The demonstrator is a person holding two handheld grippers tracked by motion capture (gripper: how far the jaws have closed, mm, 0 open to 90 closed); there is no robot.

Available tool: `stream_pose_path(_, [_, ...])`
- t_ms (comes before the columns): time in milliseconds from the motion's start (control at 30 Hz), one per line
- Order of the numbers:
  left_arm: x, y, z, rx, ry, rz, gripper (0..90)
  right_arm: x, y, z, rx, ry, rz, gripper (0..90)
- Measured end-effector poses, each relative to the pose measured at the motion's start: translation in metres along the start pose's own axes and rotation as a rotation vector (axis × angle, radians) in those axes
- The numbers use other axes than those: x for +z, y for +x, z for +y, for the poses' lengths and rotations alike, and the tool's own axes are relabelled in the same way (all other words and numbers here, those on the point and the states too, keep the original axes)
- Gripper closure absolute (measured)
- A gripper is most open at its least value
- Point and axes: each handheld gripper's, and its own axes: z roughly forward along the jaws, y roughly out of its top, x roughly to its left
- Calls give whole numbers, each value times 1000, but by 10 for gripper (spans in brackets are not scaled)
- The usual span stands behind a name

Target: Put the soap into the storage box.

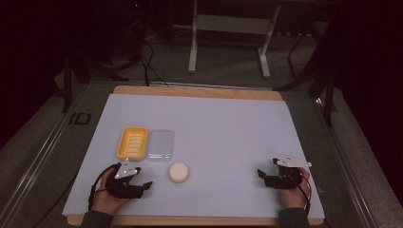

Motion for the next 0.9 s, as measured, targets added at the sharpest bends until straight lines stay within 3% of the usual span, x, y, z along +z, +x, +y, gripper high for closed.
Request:
stream_pose_path(100, [0, 0, 1, -9, -10, -19, 311, 0, 1, 0, -1, 1, -14, 177])
stream_pose_path(267, [0, 0, 2, 2, -1, -11, 313, -3, 1, -2, 5, -28, -26, 177])
stream_pose_path(467, [-4, 4, 6, 3, -12, -46, 358, -4, 2, -2, -9, -44, -25, 143])
stream_pose_path(700, [-8, 7, 14, 47, 6, -66, 354, -6, 2, -3, -13, -68, -19, 171])
stream_pose_path(900, [-7, 7, 22, 89, 44, -76, 341, -5, 4, -3, -22, -54, -34, 168])
